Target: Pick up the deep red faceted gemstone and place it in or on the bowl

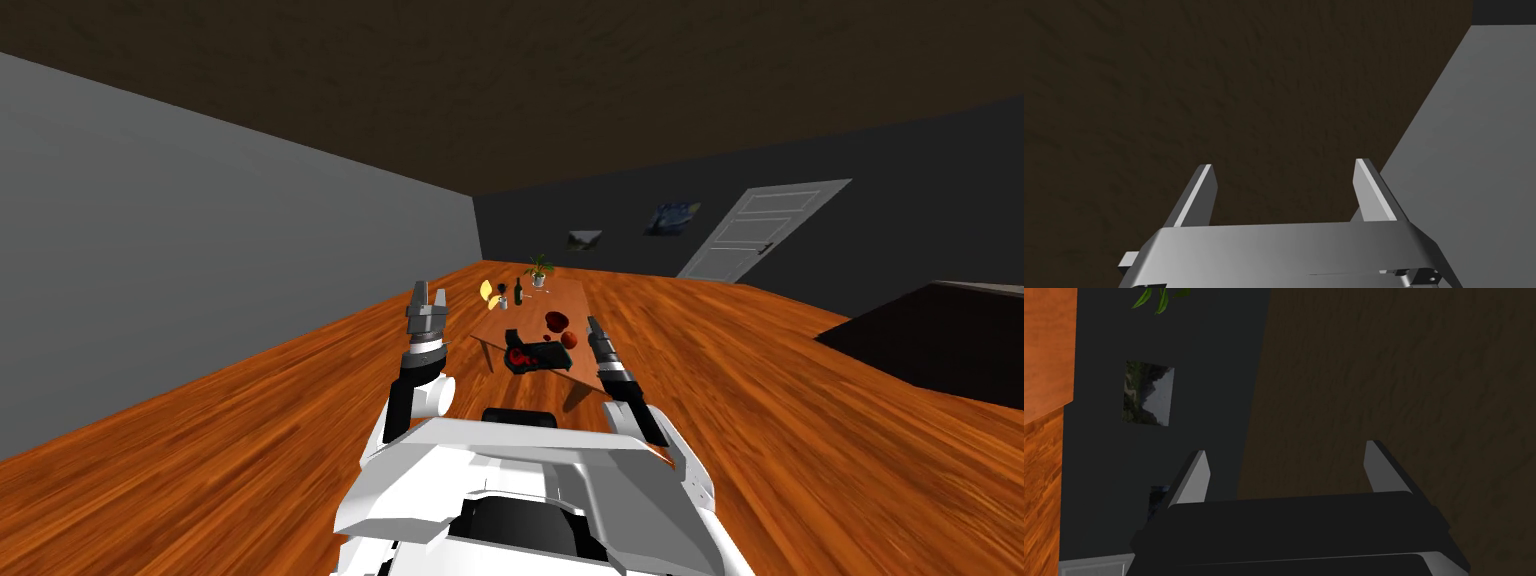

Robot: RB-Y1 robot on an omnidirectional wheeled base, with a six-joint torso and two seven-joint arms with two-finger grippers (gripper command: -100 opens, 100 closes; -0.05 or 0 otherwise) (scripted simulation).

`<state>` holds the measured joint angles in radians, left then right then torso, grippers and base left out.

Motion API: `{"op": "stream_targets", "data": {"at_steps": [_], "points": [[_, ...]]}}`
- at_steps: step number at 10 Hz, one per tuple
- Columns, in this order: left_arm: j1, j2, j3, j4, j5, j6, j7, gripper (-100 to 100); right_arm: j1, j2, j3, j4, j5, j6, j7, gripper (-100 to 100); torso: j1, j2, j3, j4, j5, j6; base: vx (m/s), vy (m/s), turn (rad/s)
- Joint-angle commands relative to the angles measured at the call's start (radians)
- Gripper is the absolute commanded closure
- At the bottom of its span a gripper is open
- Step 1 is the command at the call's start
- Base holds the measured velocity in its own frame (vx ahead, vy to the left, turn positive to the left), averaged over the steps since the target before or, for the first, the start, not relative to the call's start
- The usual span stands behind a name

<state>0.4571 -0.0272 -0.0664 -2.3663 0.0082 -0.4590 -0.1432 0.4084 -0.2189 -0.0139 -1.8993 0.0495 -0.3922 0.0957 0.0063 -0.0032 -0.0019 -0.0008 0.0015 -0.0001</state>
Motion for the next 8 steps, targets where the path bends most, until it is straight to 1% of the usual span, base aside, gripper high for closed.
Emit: {"op": "stream_targets", "data": {"at_steps": [1, 3, 4, 5, 7, 8], "points": [[0.0, 0.0, 0.0, 0.0, 0.0, 0.0, 0.0, 0, -0.007, -0.013, -0.005, 0.028, 0.008, 0.016, 0.009, -100, 0.0, 0.0, 0.0, 0.0, 0.0, 0.0, 0.034, 0.079, 0.05], [0.0, 0.0, 0.0, 0.0, 0.0, 0.0, 0.0, 0, -0.027, -0.034, -0.005, 0.093, 0.044, 0.056, 0.046, -100, -0.001, 0.001, 0.001, 0.0, 0.0, 0.0, 0.044, 0.087, 0.126], [0.0, 0.0, 0.0, 0.0, 0.0, 0.0, 0.0, 0, -0.038, -0.046, -0.006, 0.131, 0.062, 0.077, 0.065, -100, 0.0, 0.0, 0.0, 0.0, 0.0, 0.0, 0.053, 0.125, 0.137], [0.0, 0.0, 0.0, 0.0, 0.0, 0.0, 0.0, 0, -0.038, -0.046, -0.006, 0.143, 0.062, 0.077, 0.065, -100, 0.002, 0.0, 0.0, 0.0, 0.0, 0.0, 0.037, 0.081, 0.027], [0.0, 0.0, 0.0, 0.0, 0.0, 0.0, 0.0, 0, -0.06, -0.071, -0.007, 0.207, 0.099, 0.121, 0.104, -100, -0.002, 0.001, 0.001, 0.0, 0.0, 0.0, 0.045, 0.073, 0.127], [0.0, 0.0, 0.0, 0.0, 0.0, 0.0, 0.0, 0, -0.06, -0.071, -0.007, 0.227, 0.099, 0.121, 0.104, -100, -0.001, 0.001, 0.0, 0.0, 0.0, 0.0, 0.038, 0.064, 0.033]]}}
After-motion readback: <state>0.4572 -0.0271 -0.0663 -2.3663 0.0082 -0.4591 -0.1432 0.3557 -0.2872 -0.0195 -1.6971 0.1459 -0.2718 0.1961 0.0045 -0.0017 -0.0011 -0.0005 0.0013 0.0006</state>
